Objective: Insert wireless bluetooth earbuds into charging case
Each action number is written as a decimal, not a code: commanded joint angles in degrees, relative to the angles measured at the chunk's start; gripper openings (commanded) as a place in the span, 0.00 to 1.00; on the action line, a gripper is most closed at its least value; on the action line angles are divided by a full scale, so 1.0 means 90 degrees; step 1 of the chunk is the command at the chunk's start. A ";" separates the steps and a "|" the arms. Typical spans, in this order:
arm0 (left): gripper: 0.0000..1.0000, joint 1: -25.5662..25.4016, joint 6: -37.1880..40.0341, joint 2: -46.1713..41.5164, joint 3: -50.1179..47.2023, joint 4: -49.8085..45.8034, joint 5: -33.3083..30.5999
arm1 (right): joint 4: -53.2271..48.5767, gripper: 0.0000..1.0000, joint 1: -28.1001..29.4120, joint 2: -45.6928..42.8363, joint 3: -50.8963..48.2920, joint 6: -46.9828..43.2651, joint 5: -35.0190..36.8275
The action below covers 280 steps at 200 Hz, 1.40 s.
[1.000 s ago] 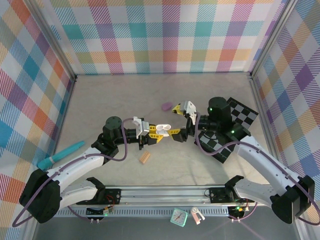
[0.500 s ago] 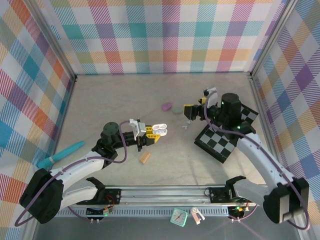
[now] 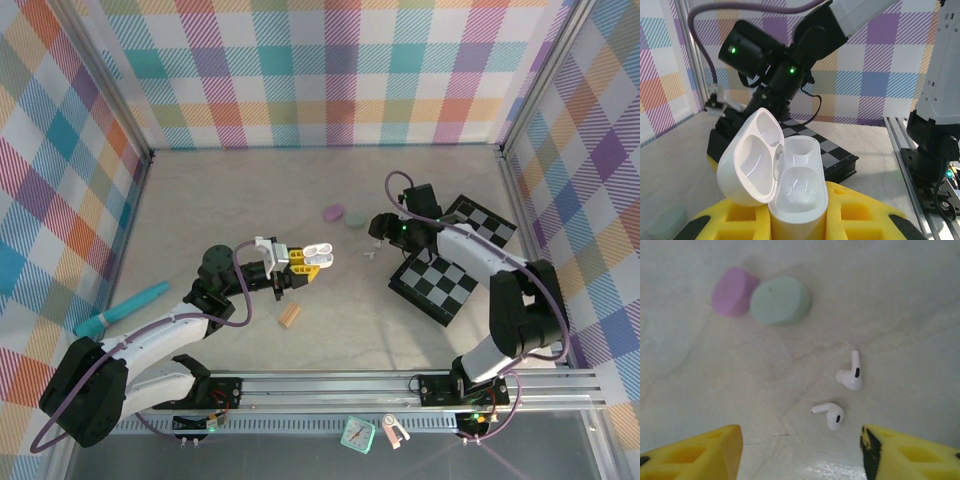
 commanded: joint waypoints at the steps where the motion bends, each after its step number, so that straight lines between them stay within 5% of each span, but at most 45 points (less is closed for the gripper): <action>1: 0.00 0.0079 -0.0028 0.0048 -0.0076 0.0355 0.0166 | -0.0023 0.57 -0.0032 0.0340 0.0059 0.0466 -0.0080; 30: 0.00 0.0087 -0.0015 0.0070 -0.0077 0.0384 0.0145 | 0.0011 0.46 -0.0047 0.0779 0.0125 0.0507 -0.0184; 280: 0.00 0.0107 0.0033 0.0066 -0.0048 0.0250 0.0212 | 0.0337 0.19 -0.0047 0.1773 0.0238 0.0576 -0.0945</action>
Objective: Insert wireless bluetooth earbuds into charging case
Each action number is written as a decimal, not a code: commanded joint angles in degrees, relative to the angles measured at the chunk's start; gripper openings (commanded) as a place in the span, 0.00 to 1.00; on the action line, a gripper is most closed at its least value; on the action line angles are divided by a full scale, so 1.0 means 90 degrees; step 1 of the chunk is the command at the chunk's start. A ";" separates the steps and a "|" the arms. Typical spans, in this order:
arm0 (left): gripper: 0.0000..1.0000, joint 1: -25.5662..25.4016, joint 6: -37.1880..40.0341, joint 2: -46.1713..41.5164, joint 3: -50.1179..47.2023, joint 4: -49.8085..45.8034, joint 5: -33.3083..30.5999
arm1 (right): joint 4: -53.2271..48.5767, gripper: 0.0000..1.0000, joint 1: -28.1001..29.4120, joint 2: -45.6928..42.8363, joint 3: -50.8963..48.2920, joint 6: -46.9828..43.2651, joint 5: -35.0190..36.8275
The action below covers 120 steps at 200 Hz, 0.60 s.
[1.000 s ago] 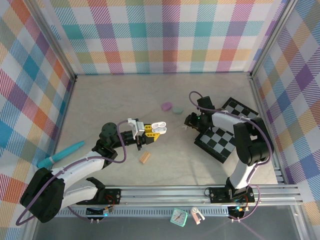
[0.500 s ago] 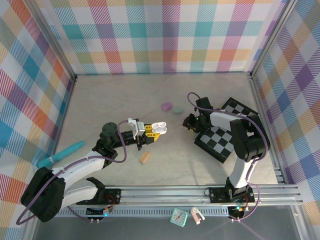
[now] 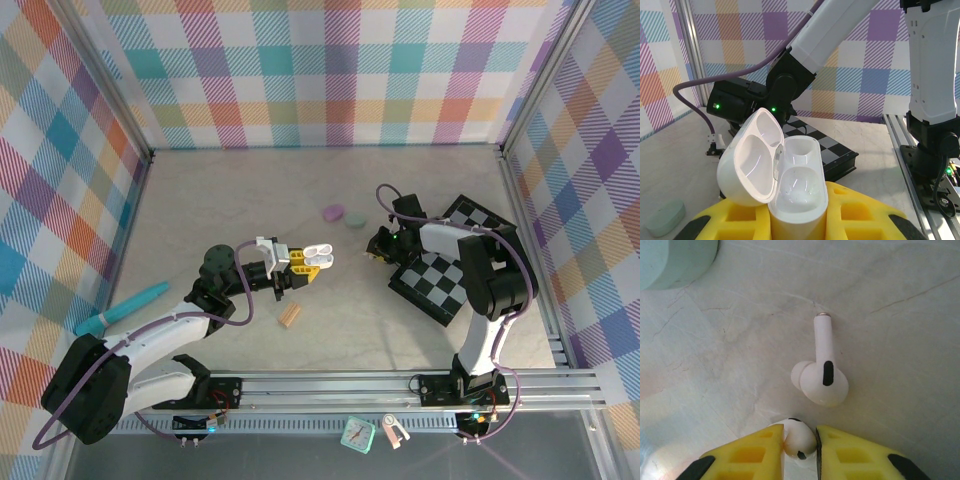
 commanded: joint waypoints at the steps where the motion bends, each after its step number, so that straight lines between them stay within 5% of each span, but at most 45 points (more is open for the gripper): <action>1: 0.00 0.0080 0.0029 -0.0042 -0.0014 0.0217 0.0171 | -0.0020 0.19 0.0003 0.0124 0.0116 -0.0048 0.0012; 53: 0.00 0.0083 0.0062 0.0036 -0.0043 0.0209 0.0062 | -0.0415 0.18 0.0051 -0.0179 0.0160 -0.0532 0.0409; 120: 0.00 0.0100 0.0099 0.0386 -0.0043 0.0272 -0.0169 | -0.0492 0.18 0.0725 -0.1539 -0.0085 -0.1989 0.1973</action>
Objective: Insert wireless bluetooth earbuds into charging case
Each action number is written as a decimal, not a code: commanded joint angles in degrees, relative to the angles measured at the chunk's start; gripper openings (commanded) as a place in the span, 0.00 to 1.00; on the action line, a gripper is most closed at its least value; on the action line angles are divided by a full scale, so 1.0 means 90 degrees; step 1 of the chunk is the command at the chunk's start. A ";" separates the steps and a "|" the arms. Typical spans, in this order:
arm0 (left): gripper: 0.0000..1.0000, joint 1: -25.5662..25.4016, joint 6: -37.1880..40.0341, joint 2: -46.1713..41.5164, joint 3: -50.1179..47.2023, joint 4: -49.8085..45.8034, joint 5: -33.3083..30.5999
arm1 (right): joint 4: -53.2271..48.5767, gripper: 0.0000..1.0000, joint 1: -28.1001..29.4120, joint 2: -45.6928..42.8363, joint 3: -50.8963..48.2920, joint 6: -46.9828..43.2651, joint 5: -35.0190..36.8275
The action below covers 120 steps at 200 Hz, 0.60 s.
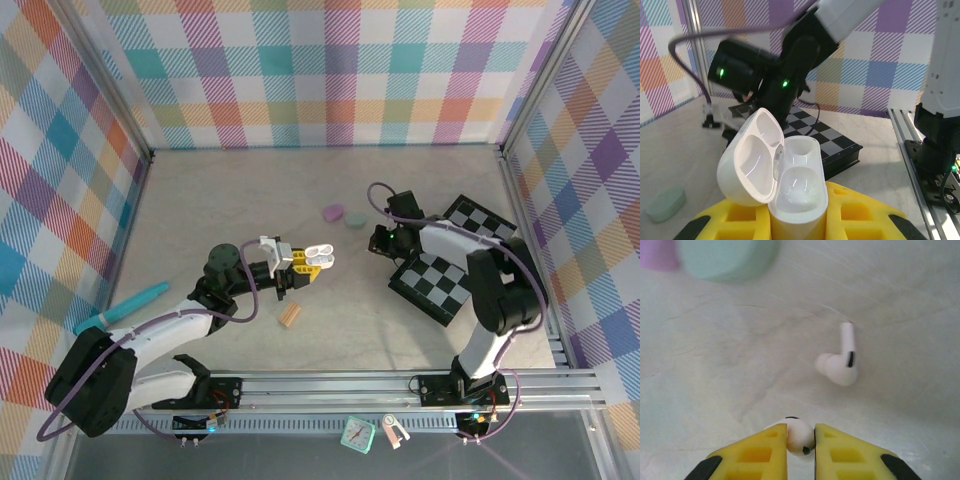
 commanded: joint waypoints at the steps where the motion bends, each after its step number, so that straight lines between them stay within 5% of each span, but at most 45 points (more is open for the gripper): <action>1: 0.00 0.0097 0.0086 0.0084 -0.0043 0.0302 -0.0023 | -0.0040 0.18 0.0276 -0.0669 -0.0116 -0.0904 0.0754; 120: 0.00 0.0147 -0.0280 0.0843 0.0442 0.0186 -0.0293 | 0.0302 0.18 0.1888 -0.3029 -0.0155 -0.3597 0.1970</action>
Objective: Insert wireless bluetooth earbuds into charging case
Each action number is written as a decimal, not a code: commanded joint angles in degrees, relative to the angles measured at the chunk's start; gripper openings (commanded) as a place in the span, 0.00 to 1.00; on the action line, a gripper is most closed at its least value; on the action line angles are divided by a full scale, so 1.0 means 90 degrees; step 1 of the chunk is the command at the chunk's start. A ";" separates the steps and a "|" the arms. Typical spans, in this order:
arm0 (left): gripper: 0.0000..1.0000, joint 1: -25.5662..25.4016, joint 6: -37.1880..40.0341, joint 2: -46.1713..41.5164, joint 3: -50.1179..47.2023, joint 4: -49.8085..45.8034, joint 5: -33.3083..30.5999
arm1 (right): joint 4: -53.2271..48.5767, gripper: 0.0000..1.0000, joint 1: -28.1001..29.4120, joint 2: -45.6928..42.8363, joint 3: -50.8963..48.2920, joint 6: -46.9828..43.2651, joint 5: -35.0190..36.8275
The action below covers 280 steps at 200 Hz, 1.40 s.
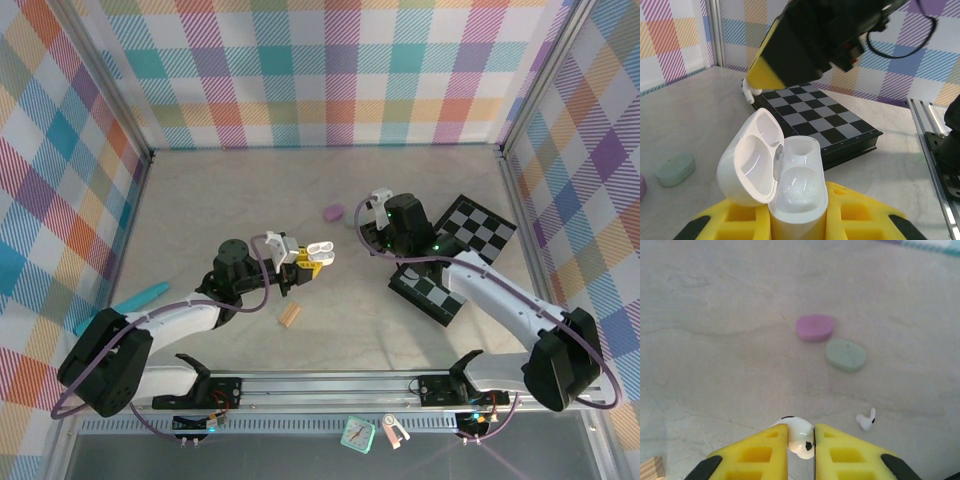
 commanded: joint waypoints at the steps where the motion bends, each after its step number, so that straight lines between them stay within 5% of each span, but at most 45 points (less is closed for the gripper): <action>1: 0.00 0.0064 -0.0179 0.0103 0.0283 0.0203 0.0038 | 0.0132 0.18 0.0396 -0.0224 0.0199 -0.0819 0.0274; 107: 0.00 0.0055 -0.0535 0.0246 0.0724 -0.0468 -0.0051 | 0.0518 0.18 0.1445 -0.0291 0.0581 -0.1697 0.0288; 280: 0.00 0.0044 -0.0807 0.0155 0.0700 -0.0253 -0.0026 | 0.0766 0.18 0.1725 0.0228 0.0630 -0.1668 -0.0042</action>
